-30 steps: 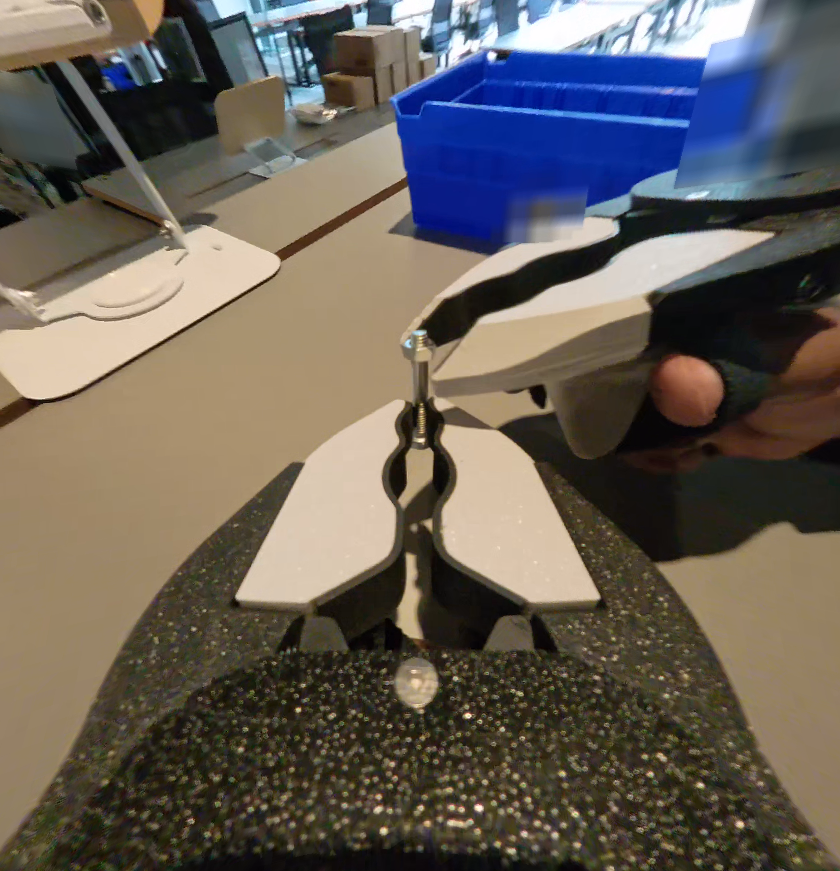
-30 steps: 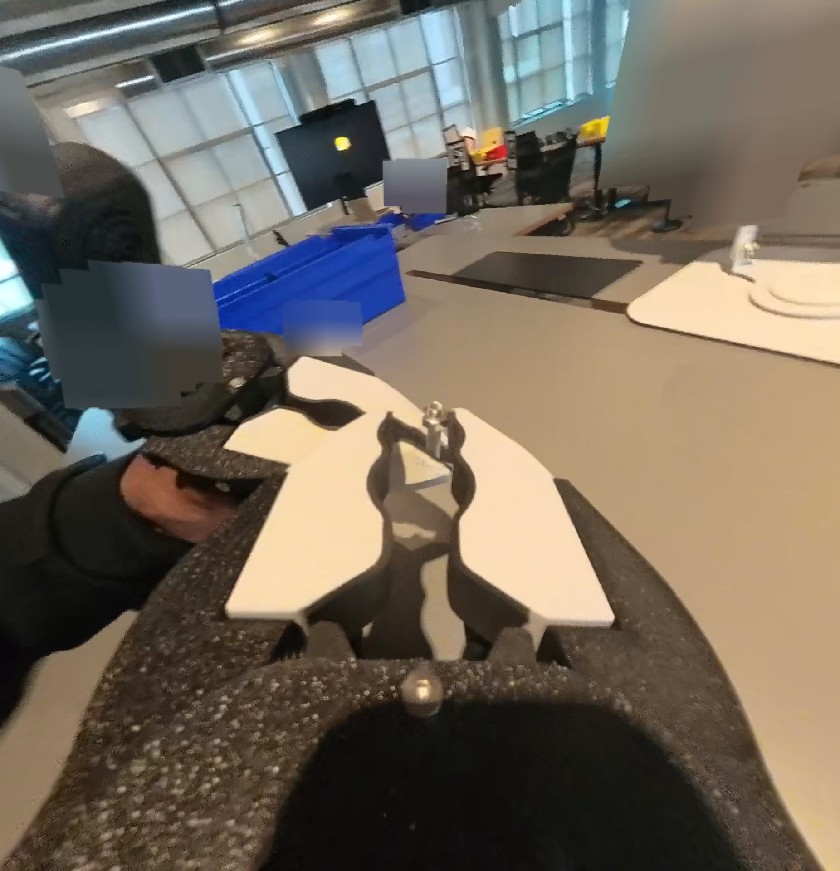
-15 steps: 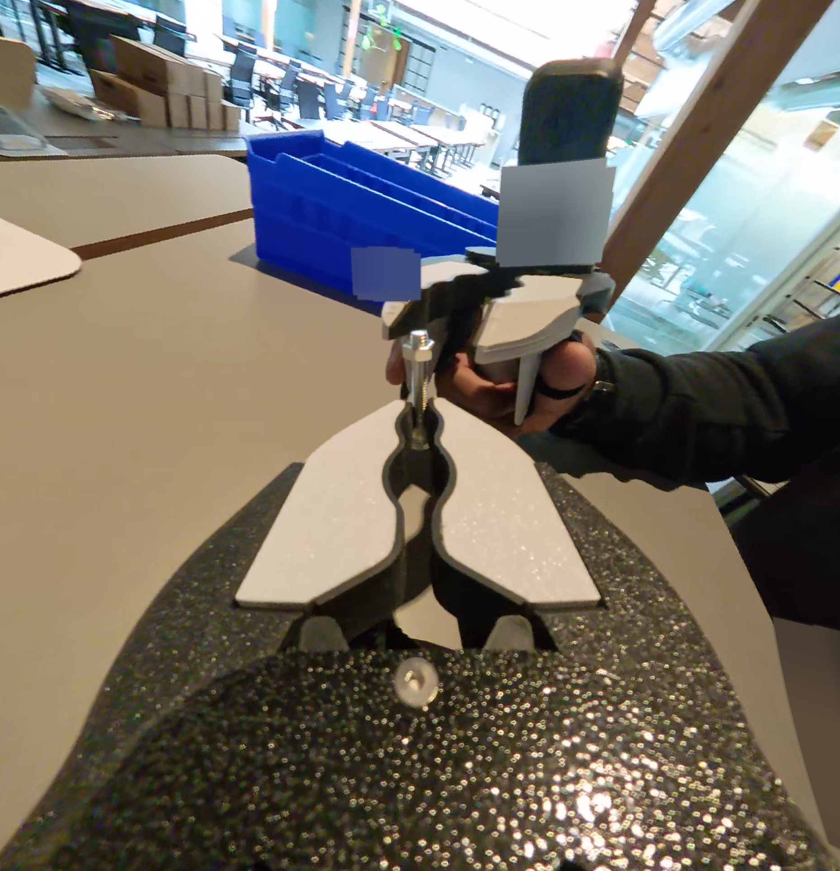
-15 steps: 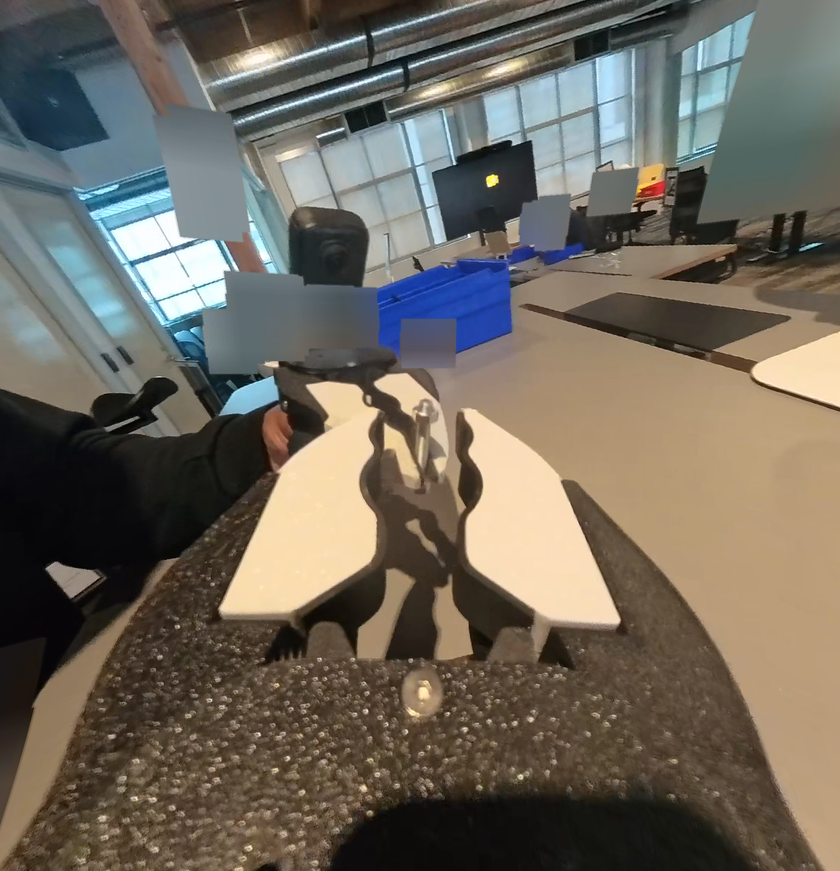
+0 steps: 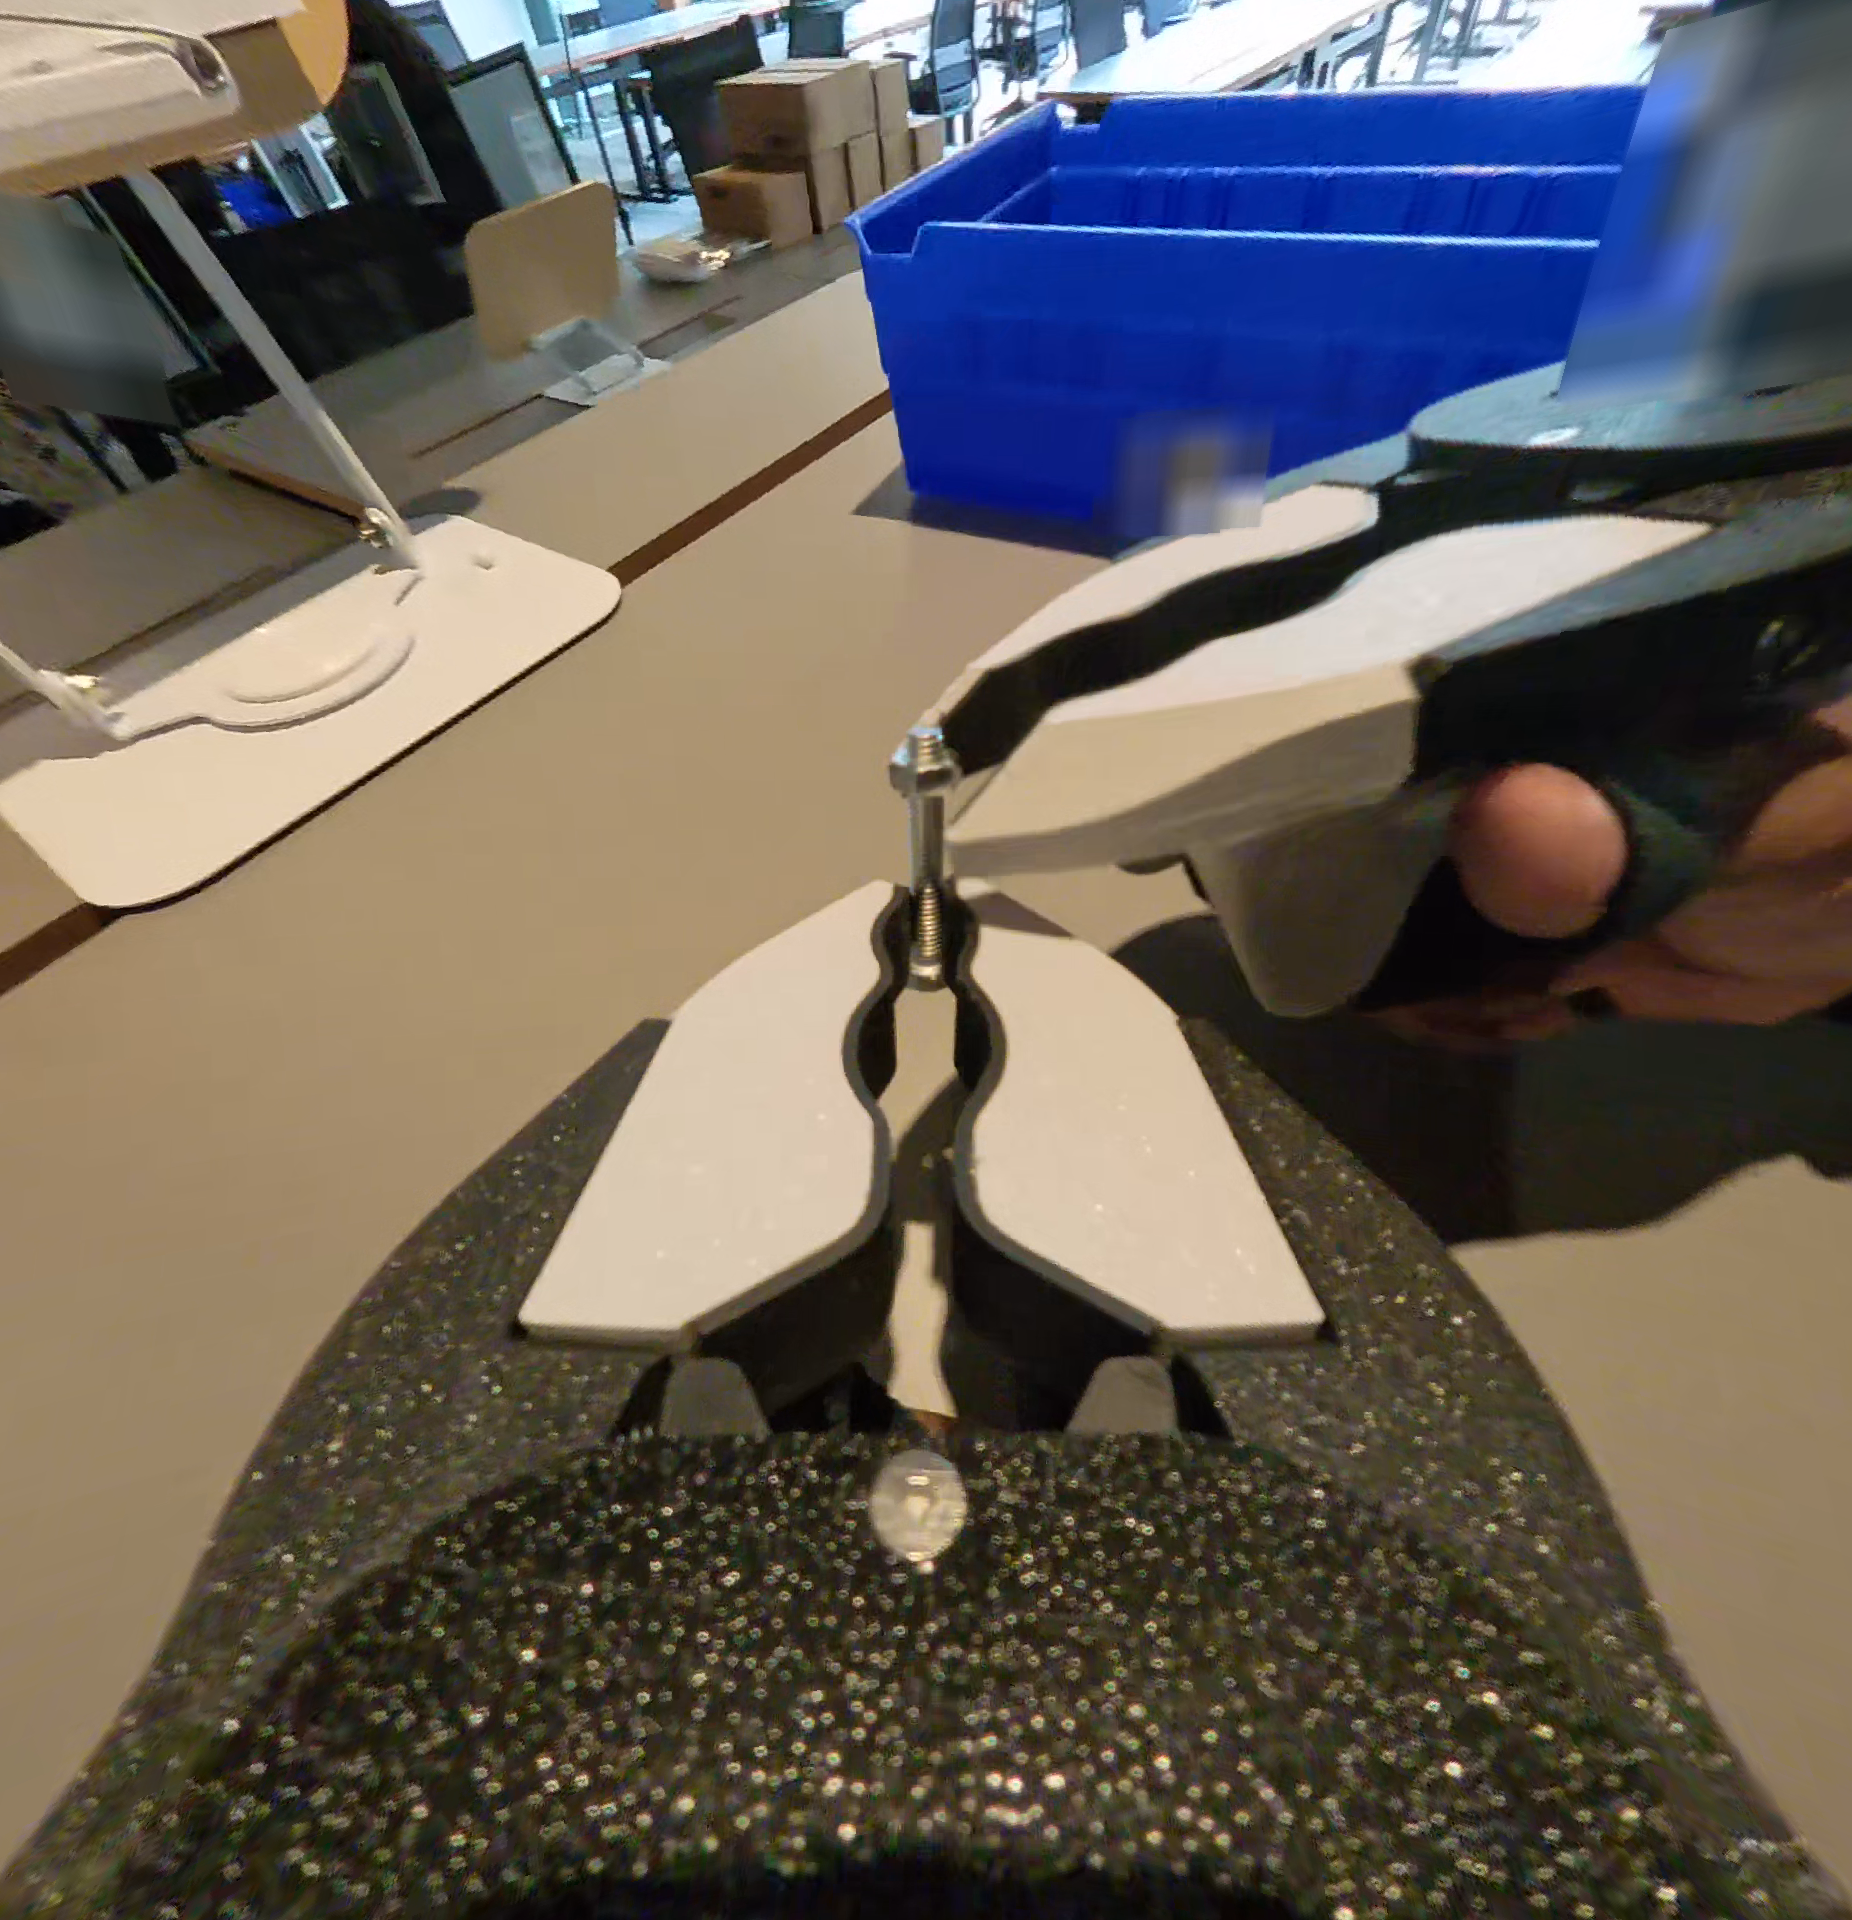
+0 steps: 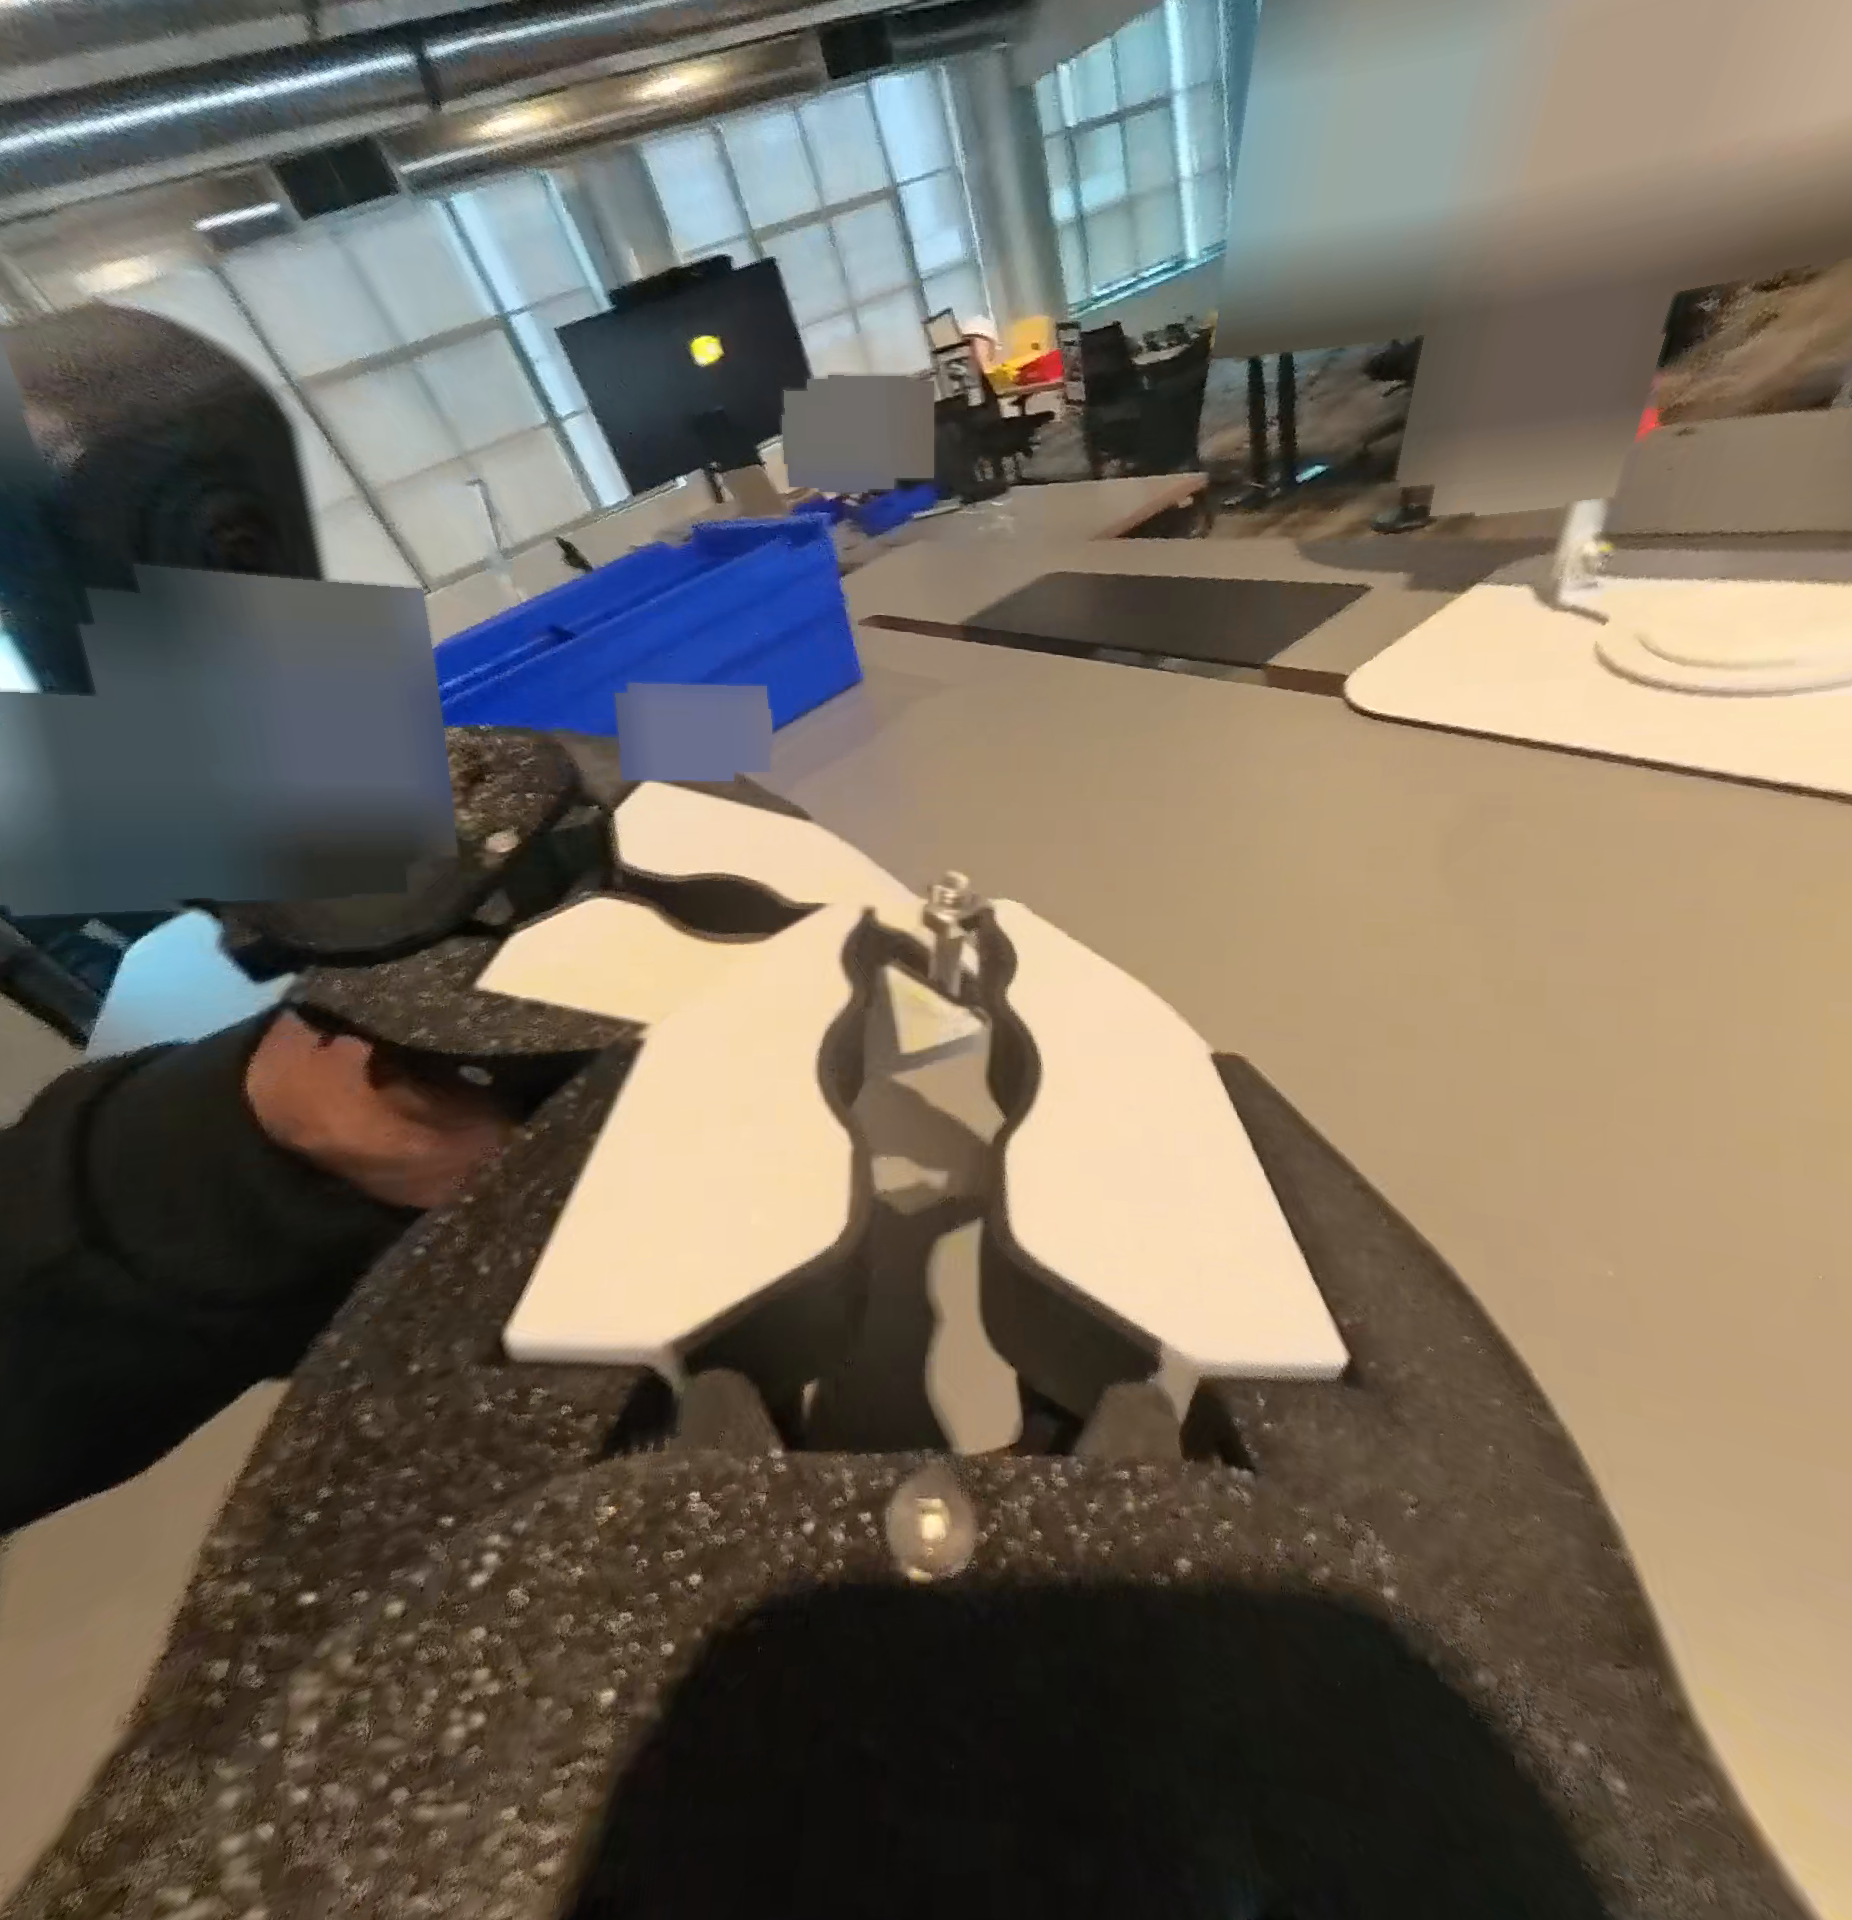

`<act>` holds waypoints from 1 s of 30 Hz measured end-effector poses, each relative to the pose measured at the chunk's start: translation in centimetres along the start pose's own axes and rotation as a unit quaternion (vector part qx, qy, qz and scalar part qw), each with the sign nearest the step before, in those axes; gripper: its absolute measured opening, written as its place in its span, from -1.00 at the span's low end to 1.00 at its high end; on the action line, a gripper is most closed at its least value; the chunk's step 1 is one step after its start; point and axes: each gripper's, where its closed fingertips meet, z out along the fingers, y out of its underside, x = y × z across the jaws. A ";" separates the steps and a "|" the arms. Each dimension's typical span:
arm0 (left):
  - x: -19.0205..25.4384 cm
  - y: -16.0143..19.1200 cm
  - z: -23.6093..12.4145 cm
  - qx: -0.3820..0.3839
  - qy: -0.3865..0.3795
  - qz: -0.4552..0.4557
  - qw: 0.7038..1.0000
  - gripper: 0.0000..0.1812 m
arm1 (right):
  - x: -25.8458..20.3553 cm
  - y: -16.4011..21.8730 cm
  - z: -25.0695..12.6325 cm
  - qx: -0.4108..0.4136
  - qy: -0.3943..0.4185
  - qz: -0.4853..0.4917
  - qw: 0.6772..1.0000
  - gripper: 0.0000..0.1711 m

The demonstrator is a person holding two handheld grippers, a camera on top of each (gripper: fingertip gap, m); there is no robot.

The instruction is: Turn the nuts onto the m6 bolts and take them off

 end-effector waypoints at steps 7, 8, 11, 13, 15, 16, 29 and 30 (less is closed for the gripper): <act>0.8 -0.9 -0.9 0.040 0.110 -0.109 0.987 -0.95 | -0.8 -1.3 -1.0 0.010 -0.110 0.002 0.994 -0.58; 1.1 -1.0 -1.0 0.042 0.127 -0.118 0.984 -0.95 | -0.7 -1.3 -1.1 0.008 -0.118 0.001 0.993 -0.58; 1.8 -1.2 -1.2 0.048 0.164 -0.135 0.976 -0.94 | -1.0 -1.2 -1.3 0.003 -0.140 -0.002 0.990 -0.59; 2.3 -1.2 -1.3 0.048 0.180 -0.139 0.973 -0.94 | -1.3 -1.2 -1.4 0.004 -0.152 -0.001 0.988 -0.63; 2.6 -1.2 -1.3 0.045 0.187 -0.134 0.972 -0.94 | -1.4 -1.1 -1.3 0.003 -0.153 -0.001 0.988 -0.67; 2.8 -1.2 -1.3 0.045 0.192 -0.131 0.972 -0.95 | -1.5 -1.0 -1.3 0.001 -0.155 -0.002 0.988 -0.69; 0.0 0.2 0.3 -0.014 -0.041 0.053 0.998 -0.94 | 0.6 0.7 0.1 -0.011 0.018 0.017 1.000 -0.84; 0.1 0.1 0.3 -0.011 -0.041 0.053 0.998 -0.94 | 0.4 0.8 0.2 -0.016 0.011 0.009 1.000 -0.72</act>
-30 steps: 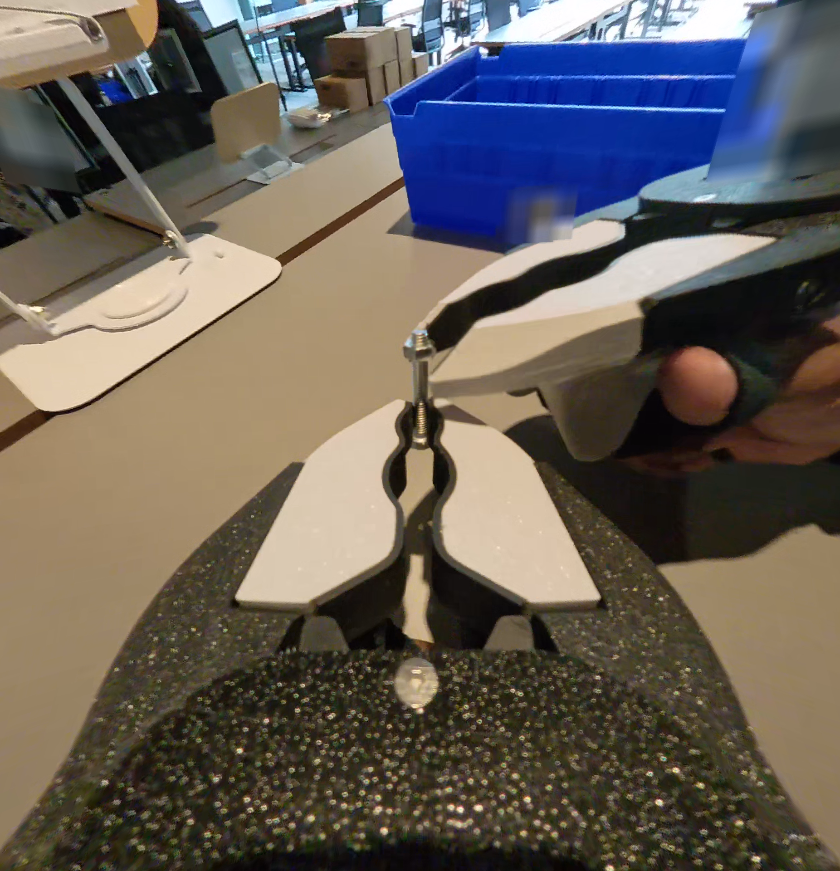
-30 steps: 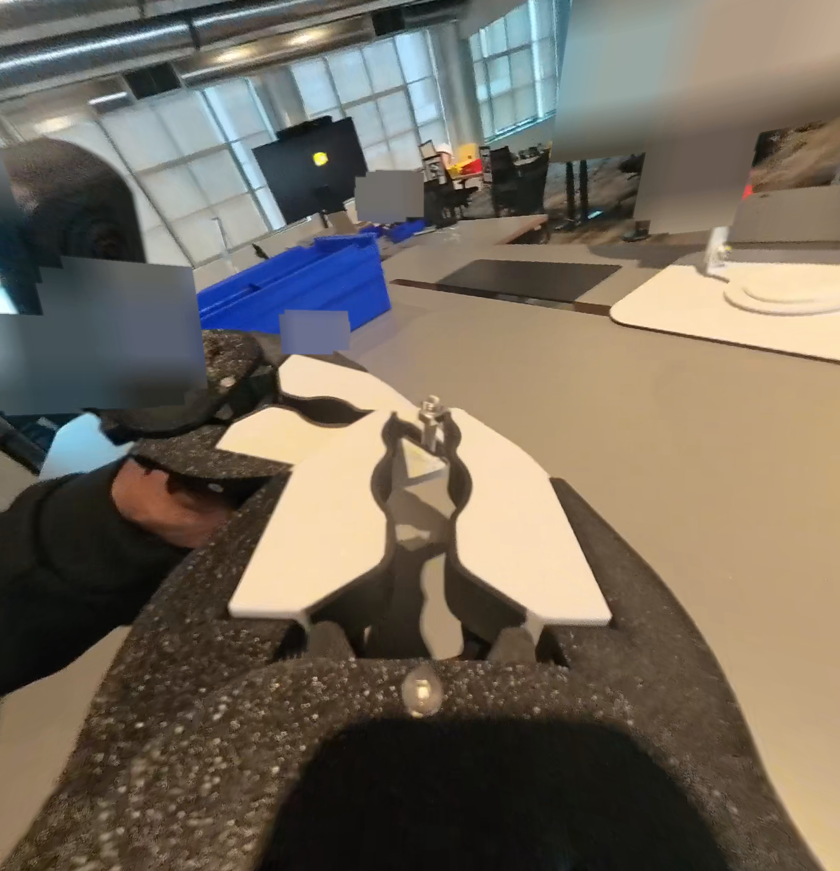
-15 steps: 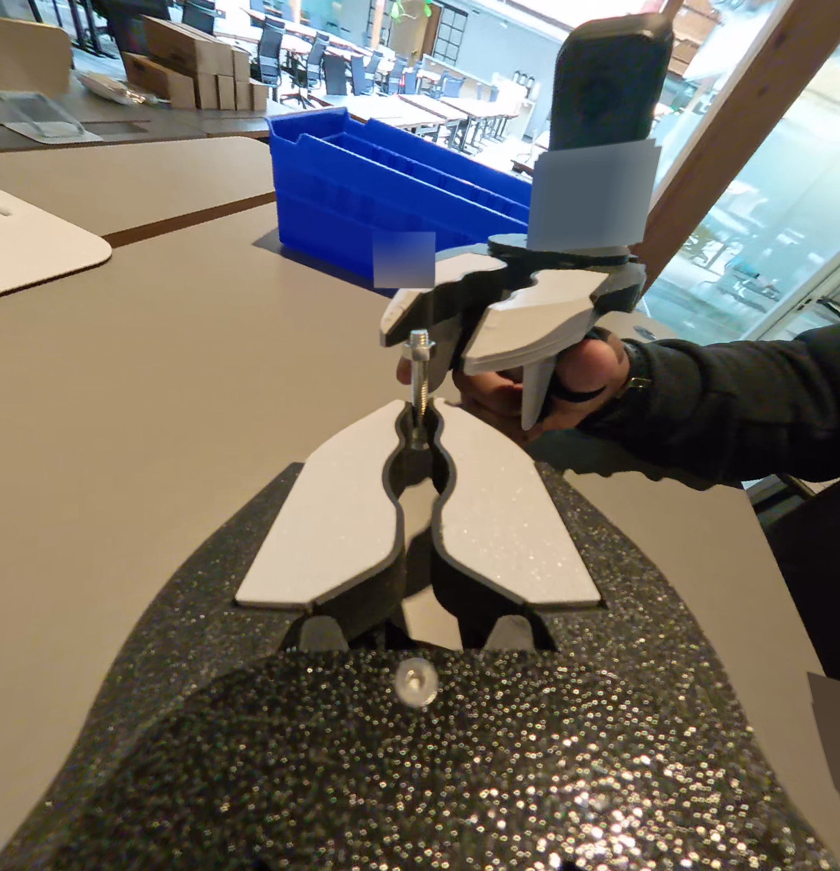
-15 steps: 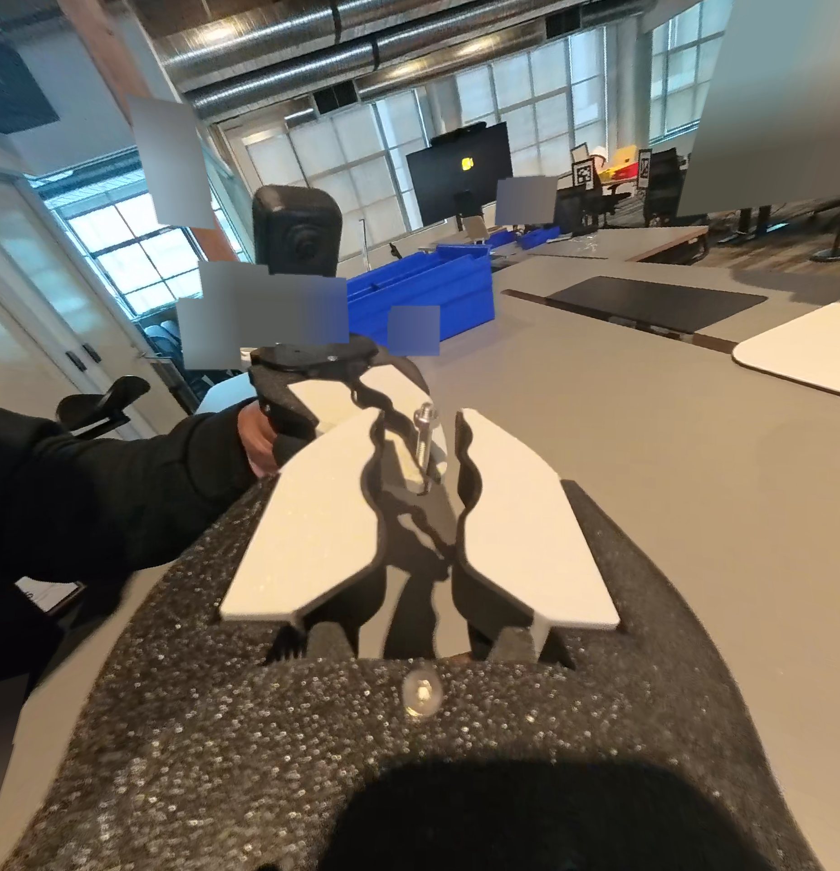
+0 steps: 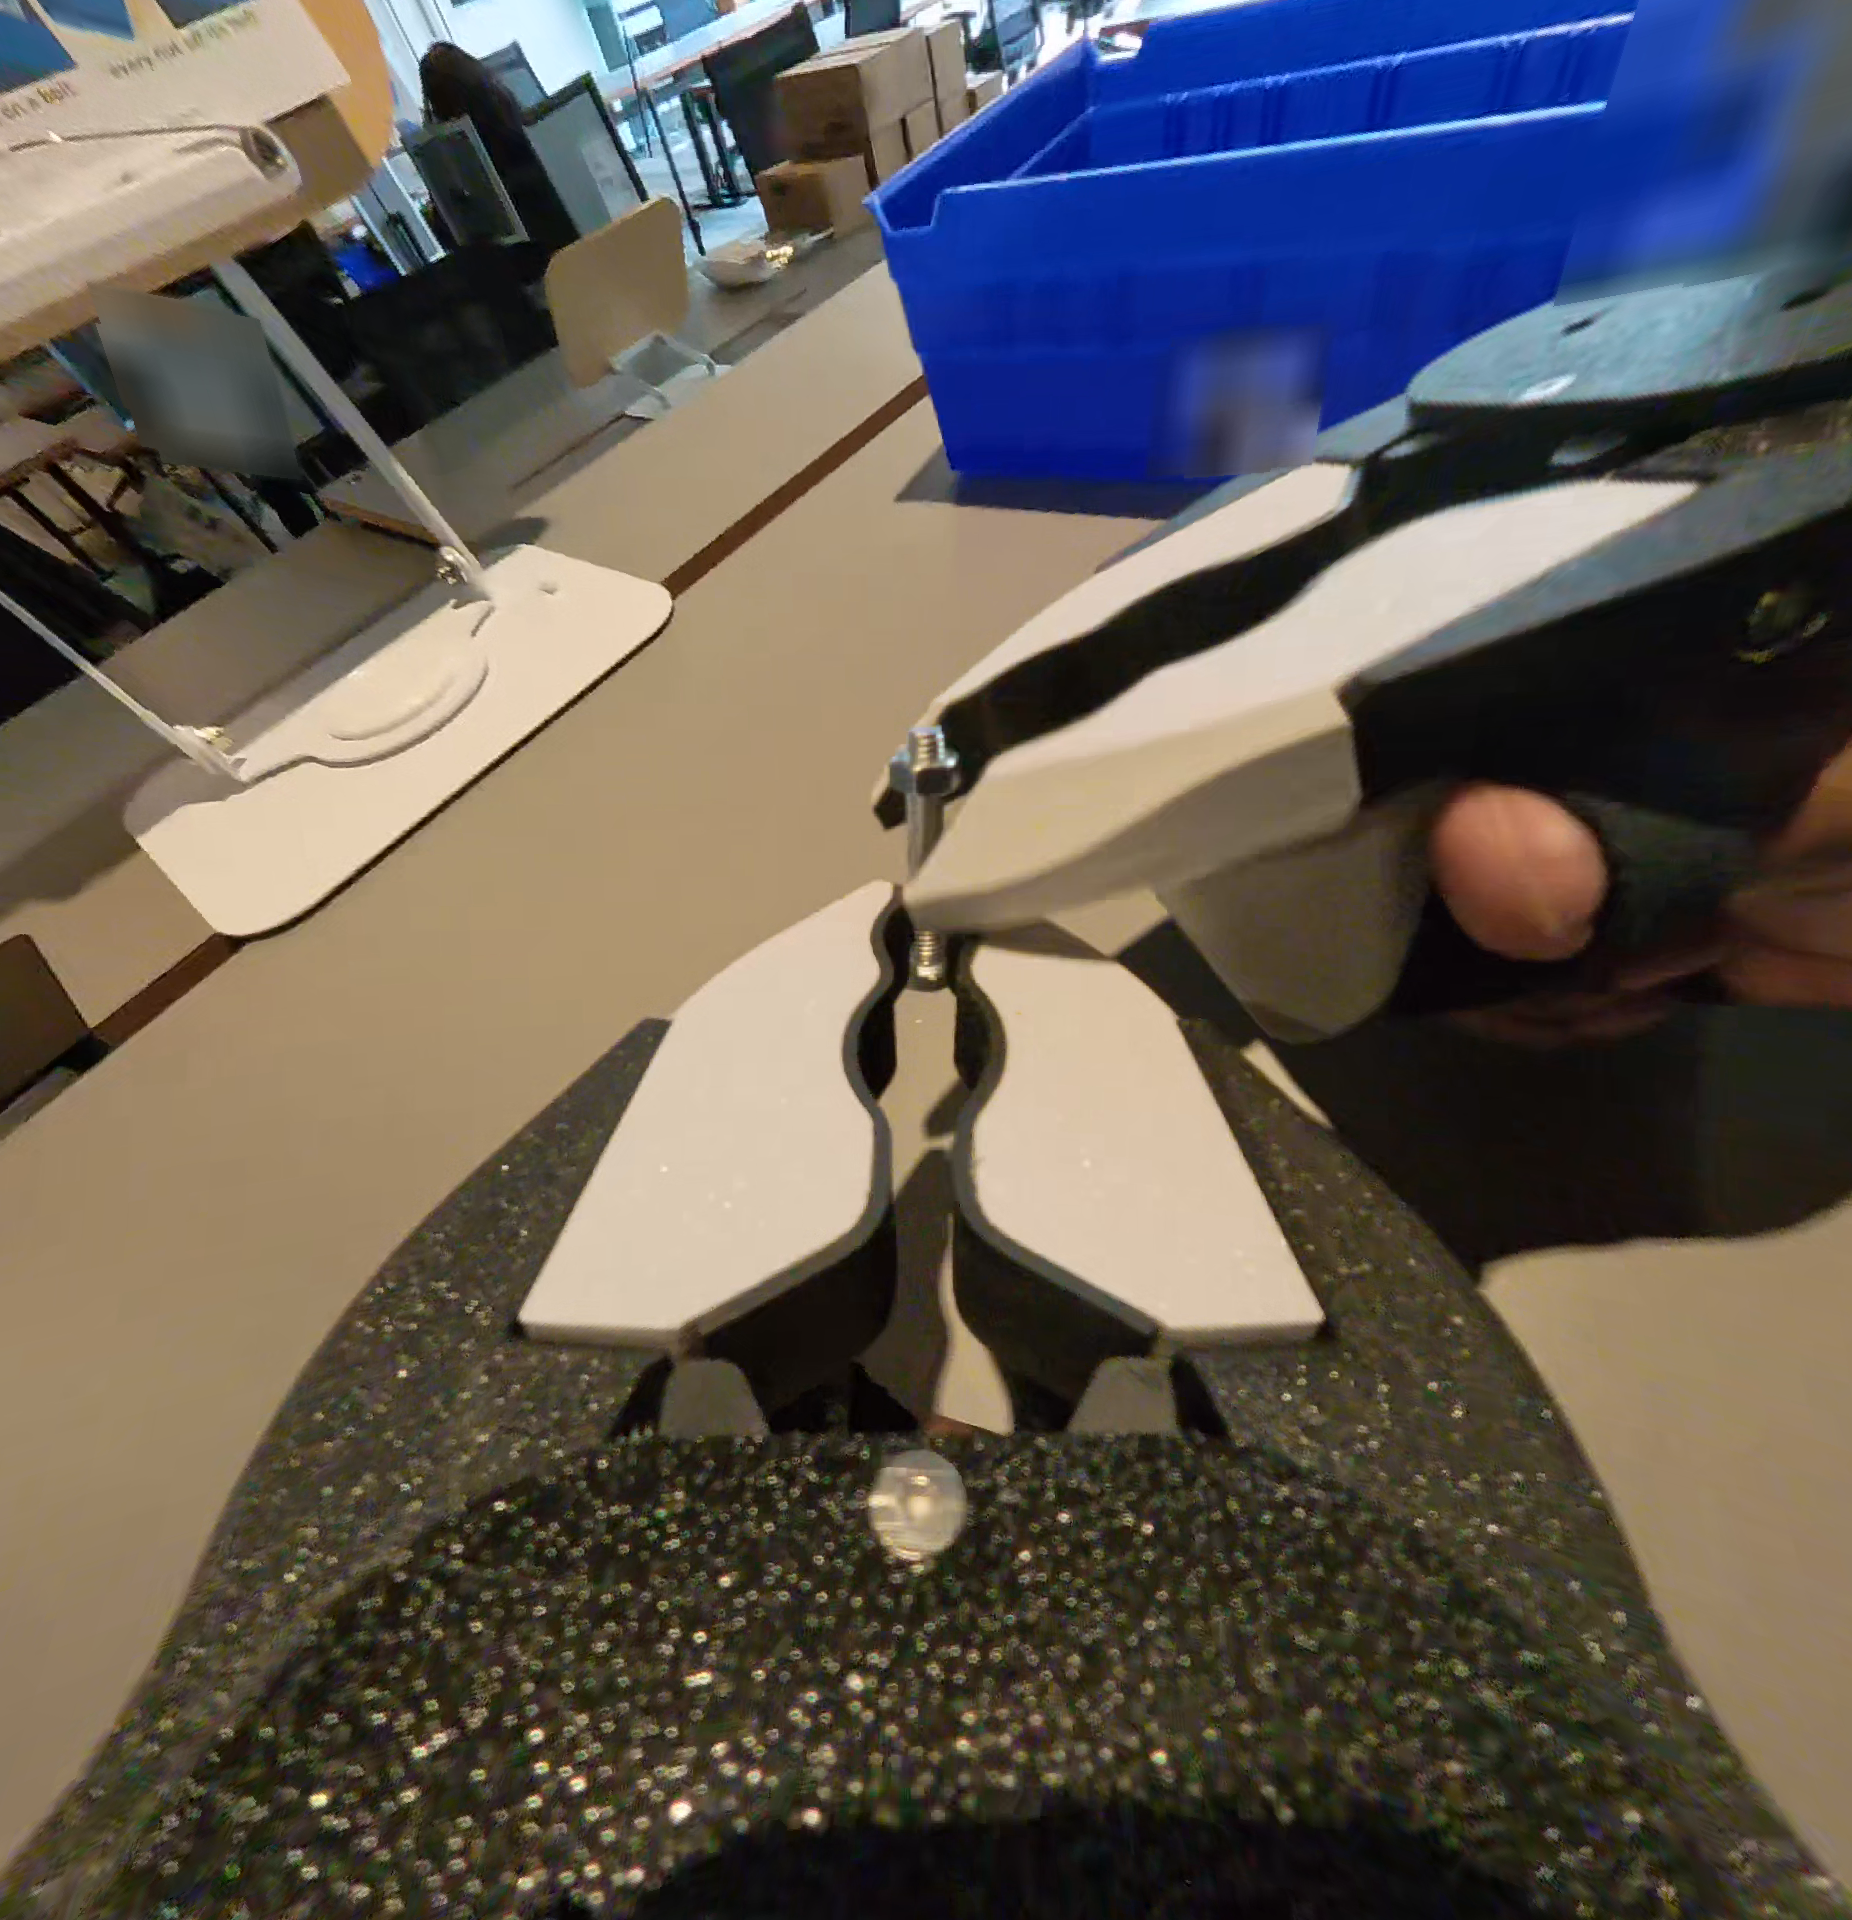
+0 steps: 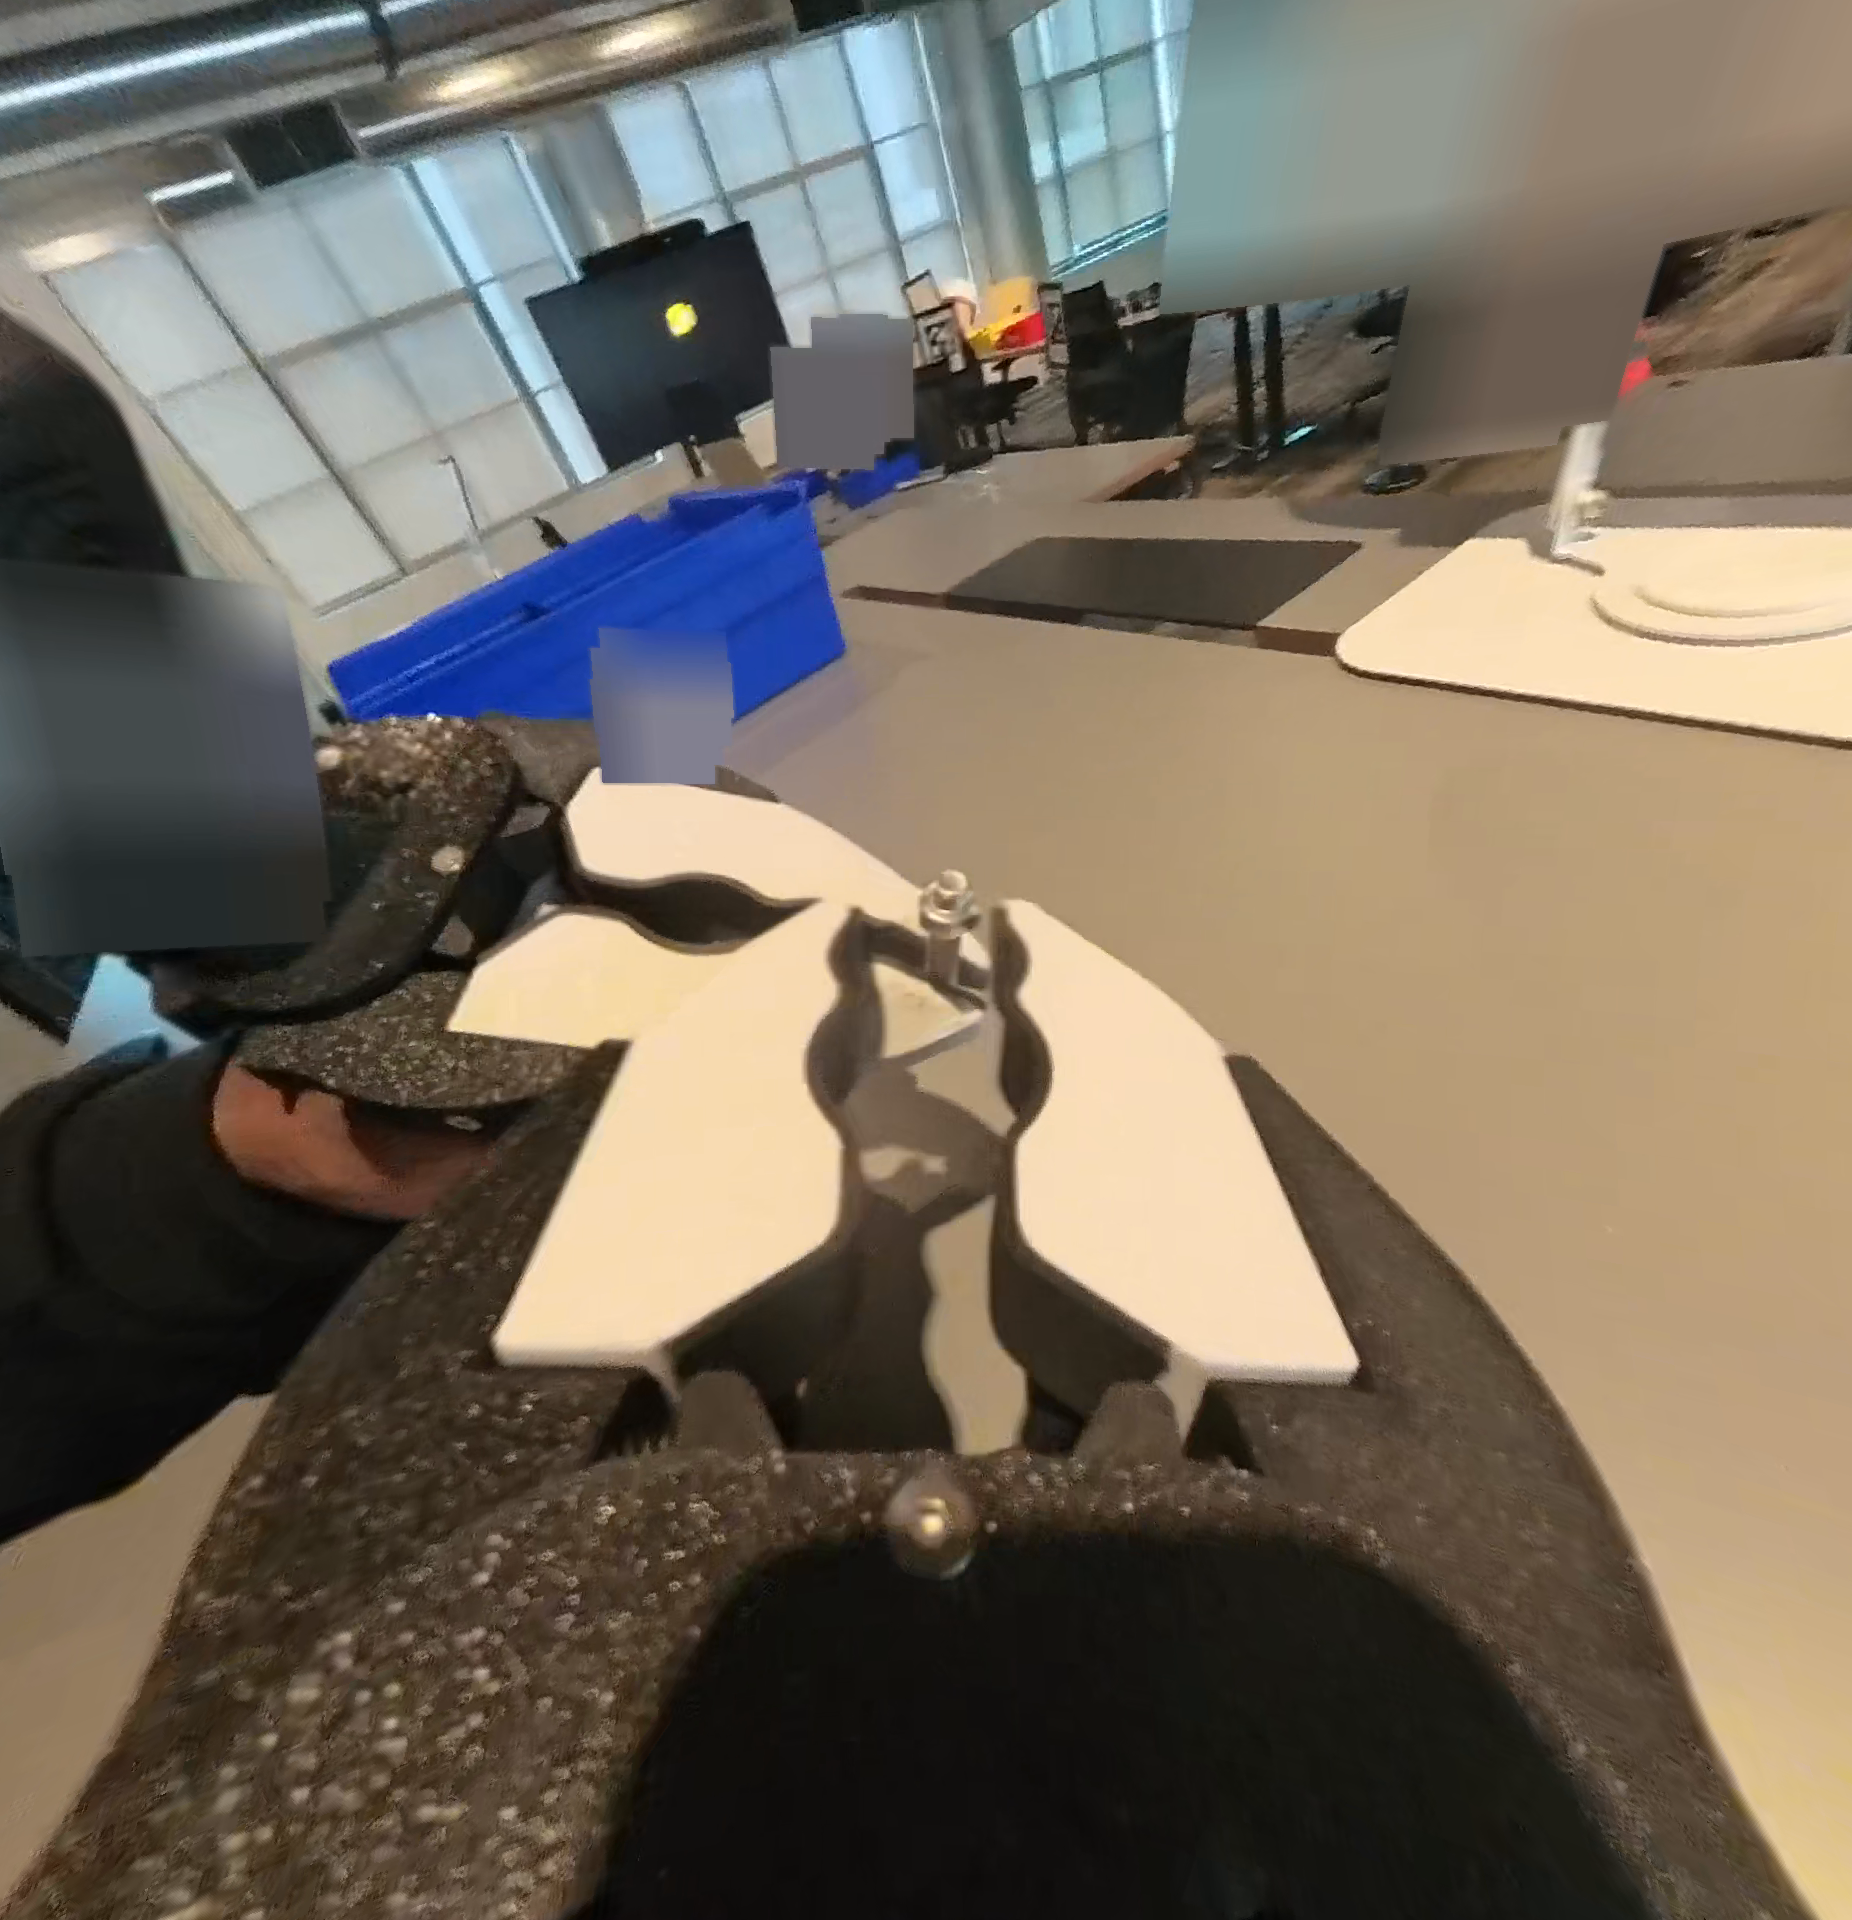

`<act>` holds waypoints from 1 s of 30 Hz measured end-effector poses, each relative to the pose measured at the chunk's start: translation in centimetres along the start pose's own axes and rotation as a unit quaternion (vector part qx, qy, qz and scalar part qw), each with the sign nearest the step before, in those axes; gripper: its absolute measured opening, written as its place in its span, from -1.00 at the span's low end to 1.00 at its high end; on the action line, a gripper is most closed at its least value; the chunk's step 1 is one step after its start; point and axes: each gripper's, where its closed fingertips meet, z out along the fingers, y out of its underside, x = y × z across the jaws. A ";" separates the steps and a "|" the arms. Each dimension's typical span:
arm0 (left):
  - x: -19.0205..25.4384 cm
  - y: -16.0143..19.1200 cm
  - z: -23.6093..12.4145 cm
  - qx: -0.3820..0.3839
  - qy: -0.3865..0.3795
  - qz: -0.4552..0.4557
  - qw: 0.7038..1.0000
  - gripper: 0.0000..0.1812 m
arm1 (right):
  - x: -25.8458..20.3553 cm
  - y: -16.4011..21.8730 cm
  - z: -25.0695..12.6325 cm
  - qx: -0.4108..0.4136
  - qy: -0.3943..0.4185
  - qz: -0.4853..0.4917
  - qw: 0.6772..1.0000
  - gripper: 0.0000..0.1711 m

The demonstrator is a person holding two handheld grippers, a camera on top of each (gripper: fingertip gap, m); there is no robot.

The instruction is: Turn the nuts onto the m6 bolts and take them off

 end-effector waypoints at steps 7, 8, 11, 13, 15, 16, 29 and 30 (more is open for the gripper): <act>-2.5 0.8 -0.8 -0.035 -0.063 0.098 0.993 -0.94 | 0.5 -1.4 -1.3 -0.029 -0.050 -0.133 0.989 -0.52; -3.1 0.8 -1.0 -0.046 -0.092 0.153 0.983 -0.94 | 0.8 -1.4 -1.6 -0.034 -0.041 -0.174 0.983 -0.53; -3.5 0.6 -1.2 -0.069 -0.148 0.305 0.938 -0.94 | 1.5 -0.3 -1.9 -0.074 -0.009 -0.315 0.946 -0.56; -2.9 0.6 -1.0 -0.074 -0.152 0.352 0.920 -0.94 | 1.6 0.7 -1.8 -0.095 0.009 -0.400 0.911 -0.58; -2.4 0.5 -0.8 -0.072 -0.147 0.372 0.914 -0.94 | 1.1 1.4 -1.6 -0.101 0.007 -0.436 0.894 -0.61; -2.2 0.5 -0.8 -0.071 -0.145 0.377 0.912 -0.94 | 0.9 1.6 -1.5 -0.101 0.004 -0.439 0.893 -0.61; -0.7 1.2 -0.5 -0.075 -0.091 0.413 0.903 -0.94 | 0.3 2.5 -1.6 -0.102 0.000 -0.515 0.851 -0.72; -0.5 1.3 -0.5 -0.075 -0.086 0.415 0.903 -0.94 | 0.2 2.5 -1.6 -0.101 0.001 -0.518 0.849 -0.73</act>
